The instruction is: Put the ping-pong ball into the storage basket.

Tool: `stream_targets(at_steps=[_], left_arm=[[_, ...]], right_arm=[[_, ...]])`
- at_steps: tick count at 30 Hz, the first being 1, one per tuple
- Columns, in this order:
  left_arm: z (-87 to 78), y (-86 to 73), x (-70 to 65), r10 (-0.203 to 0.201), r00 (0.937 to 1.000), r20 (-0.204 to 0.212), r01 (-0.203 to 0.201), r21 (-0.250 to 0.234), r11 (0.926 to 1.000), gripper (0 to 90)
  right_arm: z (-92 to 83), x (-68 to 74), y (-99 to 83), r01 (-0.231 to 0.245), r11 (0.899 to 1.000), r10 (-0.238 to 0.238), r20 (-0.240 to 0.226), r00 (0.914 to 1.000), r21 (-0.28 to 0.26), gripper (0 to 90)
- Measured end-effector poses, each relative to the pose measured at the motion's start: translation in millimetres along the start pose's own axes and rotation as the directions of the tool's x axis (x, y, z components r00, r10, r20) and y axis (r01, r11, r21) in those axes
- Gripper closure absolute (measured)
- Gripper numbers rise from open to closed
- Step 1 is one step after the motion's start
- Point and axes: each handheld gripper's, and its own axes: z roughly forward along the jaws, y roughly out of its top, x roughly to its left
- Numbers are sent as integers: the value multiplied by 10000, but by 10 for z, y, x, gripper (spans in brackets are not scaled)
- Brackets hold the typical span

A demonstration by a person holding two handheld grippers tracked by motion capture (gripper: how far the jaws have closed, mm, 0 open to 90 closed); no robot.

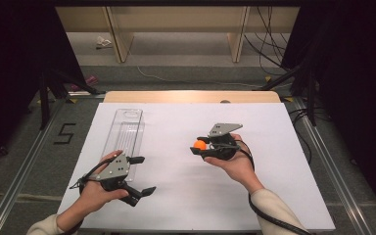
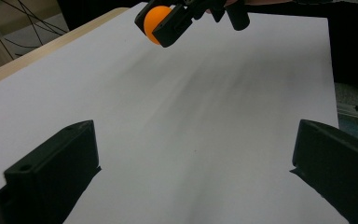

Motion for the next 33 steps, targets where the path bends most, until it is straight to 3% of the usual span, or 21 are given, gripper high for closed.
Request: stream_targets(at_steps=[33], left_arm=[[-1, 1, -4, 15, 10000, 15, -15, -15, 10000, 0]], right_arm=[[125, 5, 130, 16, 9994, -16, -2, 10000, -337, 514]])
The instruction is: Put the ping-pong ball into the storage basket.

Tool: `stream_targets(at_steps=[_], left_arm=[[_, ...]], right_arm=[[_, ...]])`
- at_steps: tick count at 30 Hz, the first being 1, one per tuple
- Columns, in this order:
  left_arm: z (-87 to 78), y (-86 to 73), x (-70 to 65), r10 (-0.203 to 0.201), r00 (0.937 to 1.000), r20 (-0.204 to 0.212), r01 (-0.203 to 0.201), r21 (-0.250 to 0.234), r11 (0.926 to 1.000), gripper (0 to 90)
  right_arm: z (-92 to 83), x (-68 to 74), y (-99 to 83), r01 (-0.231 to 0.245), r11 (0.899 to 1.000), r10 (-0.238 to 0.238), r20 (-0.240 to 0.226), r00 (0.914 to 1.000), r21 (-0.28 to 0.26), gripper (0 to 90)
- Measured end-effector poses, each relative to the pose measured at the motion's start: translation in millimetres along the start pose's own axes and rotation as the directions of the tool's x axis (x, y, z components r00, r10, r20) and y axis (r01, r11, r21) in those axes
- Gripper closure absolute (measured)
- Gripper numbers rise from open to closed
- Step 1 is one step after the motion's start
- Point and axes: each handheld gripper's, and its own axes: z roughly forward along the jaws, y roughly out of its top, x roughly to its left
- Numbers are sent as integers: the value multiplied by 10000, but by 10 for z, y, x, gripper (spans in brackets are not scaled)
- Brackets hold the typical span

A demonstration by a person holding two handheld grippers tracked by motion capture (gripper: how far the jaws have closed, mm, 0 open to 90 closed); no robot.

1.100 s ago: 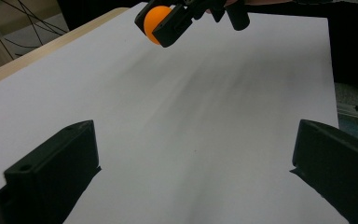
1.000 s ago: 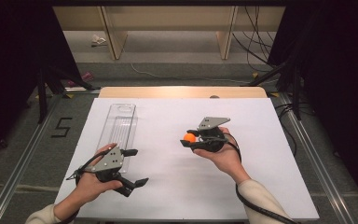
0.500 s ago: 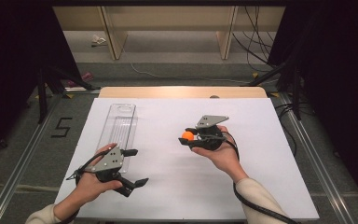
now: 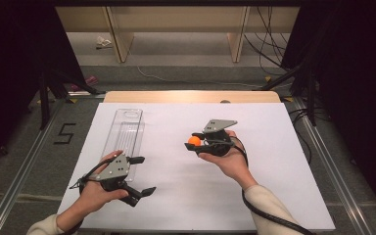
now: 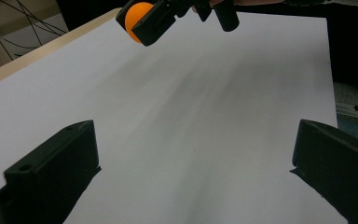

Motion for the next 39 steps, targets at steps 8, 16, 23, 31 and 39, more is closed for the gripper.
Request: stream_targets(at_steps=[8, 16, 23, 31, 39], left_arm=[[0, 0, 0, 2, 10000, 1, -2, 5, 10000, 0], [-1, 0, 0, -2, 10000, 1, 2, -7, 10000, 0], [-3, 1, 1, -3, 10000, 18, 3, 1, 10000, 0], [-2, 0, 1, -10, 10000, 15, 10, -10, 10000, 0], [-2, 0, 0, -6, 10000, 22, 6, -9, 10000, 0]], right_arm=[[21, 0, 29, -1, 10000, 1, 15, 10000, -81, 514], [62, 8, 50, -31, 9999, 31, 1, 10000, -133, 514], [87, 10, 67, -76, 9998, 76, 6, 10000, -185, 514], [107, 14, 93, -69, 9996, 69, -24, 10000, -259, 514], [142, 25, 119, -64, 9995, 62, -58, 10000, -315, 514]])
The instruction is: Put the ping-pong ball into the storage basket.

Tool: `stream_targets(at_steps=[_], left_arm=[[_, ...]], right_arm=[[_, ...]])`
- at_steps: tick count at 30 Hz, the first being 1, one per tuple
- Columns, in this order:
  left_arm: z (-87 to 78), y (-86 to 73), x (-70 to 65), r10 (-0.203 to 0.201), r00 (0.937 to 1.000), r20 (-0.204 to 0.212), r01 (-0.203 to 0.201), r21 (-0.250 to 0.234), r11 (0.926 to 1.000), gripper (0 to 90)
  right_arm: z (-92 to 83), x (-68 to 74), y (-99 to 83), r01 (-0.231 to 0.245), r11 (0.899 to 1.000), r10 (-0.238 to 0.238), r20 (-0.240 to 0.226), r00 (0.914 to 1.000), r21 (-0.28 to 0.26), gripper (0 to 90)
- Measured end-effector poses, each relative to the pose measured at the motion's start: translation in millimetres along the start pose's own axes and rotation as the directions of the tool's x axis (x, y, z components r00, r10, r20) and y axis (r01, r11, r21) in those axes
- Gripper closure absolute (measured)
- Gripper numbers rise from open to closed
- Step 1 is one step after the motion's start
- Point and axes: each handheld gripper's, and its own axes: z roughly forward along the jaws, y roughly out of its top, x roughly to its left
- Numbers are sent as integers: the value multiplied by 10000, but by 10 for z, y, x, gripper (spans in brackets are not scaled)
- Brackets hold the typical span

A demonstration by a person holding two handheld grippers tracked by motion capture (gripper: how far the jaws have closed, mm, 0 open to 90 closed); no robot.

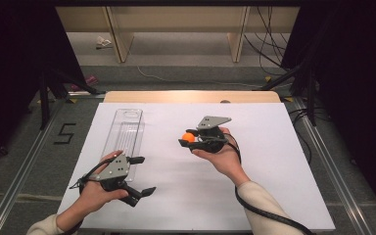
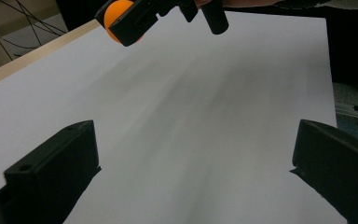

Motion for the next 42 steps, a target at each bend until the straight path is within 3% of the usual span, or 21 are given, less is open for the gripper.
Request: stream_targets(at_steps=[42], left_arm=[[-5, 0, -2, 22, 10000, 4, -22, 14, 10000, 0]], right_arm=[[228, 68, 117, 26, 9999, -29, -214, 9998, -134, 514]])
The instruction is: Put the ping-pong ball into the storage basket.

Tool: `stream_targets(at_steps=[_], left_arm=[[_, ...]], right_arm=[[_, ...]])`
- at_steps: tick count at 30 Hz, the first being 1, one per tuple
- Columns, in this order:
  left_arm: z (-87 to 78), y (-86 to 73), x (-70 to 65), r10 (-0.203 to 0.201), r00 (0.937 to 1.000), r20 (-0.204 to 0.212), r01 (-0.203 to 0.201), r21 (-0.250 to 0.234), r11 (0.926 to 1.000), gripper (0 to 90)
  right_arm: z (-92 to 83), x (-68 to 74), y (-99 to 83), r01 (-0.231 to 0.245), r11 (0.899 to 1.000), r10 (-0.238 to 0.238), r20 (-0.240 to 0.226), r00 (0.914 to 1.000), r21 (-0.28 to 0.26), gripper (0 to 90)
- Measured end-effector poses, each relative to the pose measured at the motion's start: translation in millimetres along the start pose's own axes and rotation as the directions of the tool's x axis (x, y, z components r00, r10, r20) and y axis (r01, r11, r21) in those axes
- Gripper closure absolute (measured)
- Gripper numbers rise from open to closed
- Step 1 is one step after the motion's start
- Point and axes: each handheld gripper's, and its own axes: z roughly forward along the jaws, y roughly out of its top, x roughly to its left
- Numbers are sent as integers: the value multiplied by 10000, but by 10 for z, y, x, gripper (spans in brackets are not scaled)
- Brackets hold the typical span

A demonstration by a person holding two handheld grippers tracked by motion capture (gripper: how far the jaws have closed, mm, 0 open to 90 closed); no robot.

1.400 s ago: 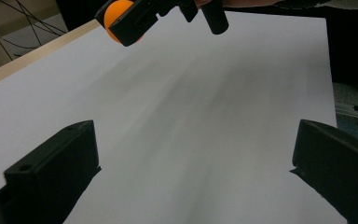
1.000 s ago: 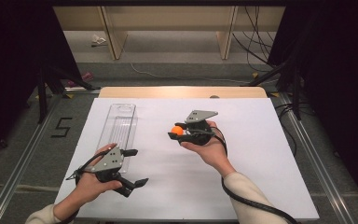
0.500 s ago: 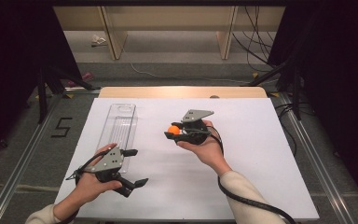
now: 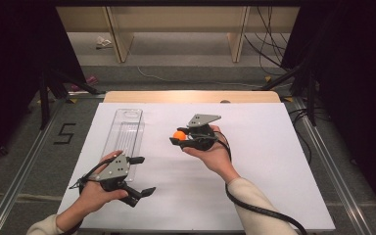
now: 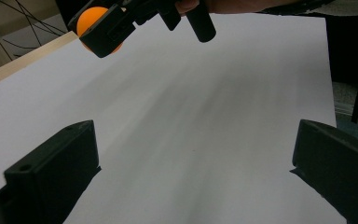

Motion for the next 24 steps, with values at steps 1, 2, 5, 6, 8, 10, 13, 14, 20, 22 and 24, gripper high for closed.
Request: stream_targets(at_steps=[1, 2, 5, 6, 8, 10, 13, 14, 20, 22, 24], left_arm=[[0, 0, 0, 2, 10000, -1, -2, 1, 10000, 0], [0, 0, 0, 0, 10000, 0, 0, -3, 10000, 0], [0, 0, 0, 2, 10000, 9, -2, -3, 10000, 0], [1, 0, -1, 1, 10000, 13, -1, -1, 10000, 0], [0, 0, -1, 5, 10000, 17, -5, -3, 10000, 0], [1, 0, -1, 2, 10000, 12, -2, 4, 10000, 0], [0, 0, -2, 6, 10000, 20, -6, -1, 10000, 0], [1, 0, -2, 12, 10000, 25, -12, 1, 10000, 0], [-1, 0, -2, 12, 10000, 22, -12, -4, 10000, 0], [0, 0, -3, 17, 10000, 28, -17, -1, 10000, 0], [0, 0, -3, 16, 10000, 32, -16, 1, 10000, 0]], right_arm=[[8, 4, 3, 14, 10000, -14, -13, 10000, 2, 514], [12, 5, 5, 14, 10000, -14, -19, 10000, -3, 514], [21, 8, 12, 15, 10000, -15, -17, 10000, -25, 514], [27, 11, 19, 23, 10000, -23, -37, 10000, -29, 514], [38, 18, 26, 31, 10000, -31, -48, 10000, -35, 514], [54, 22, 31, 48, 10000, -48, -63, 10000, -33, 514], [80, 36, 41, 29, 10000, -30, -123, 9999, -27, 514], [87, 38, 44, 49, 10000, -50, -137, 9999, -28, 514], [120, 53, 68, 66, 10000, -68, -176, 9998, -64, 514], [126, 55, 72, 58, 10000, -60, -184, 9998, -63, 514], [136, 59, 74, 59, 10000, -60, -195, 9998, -69, 514]])
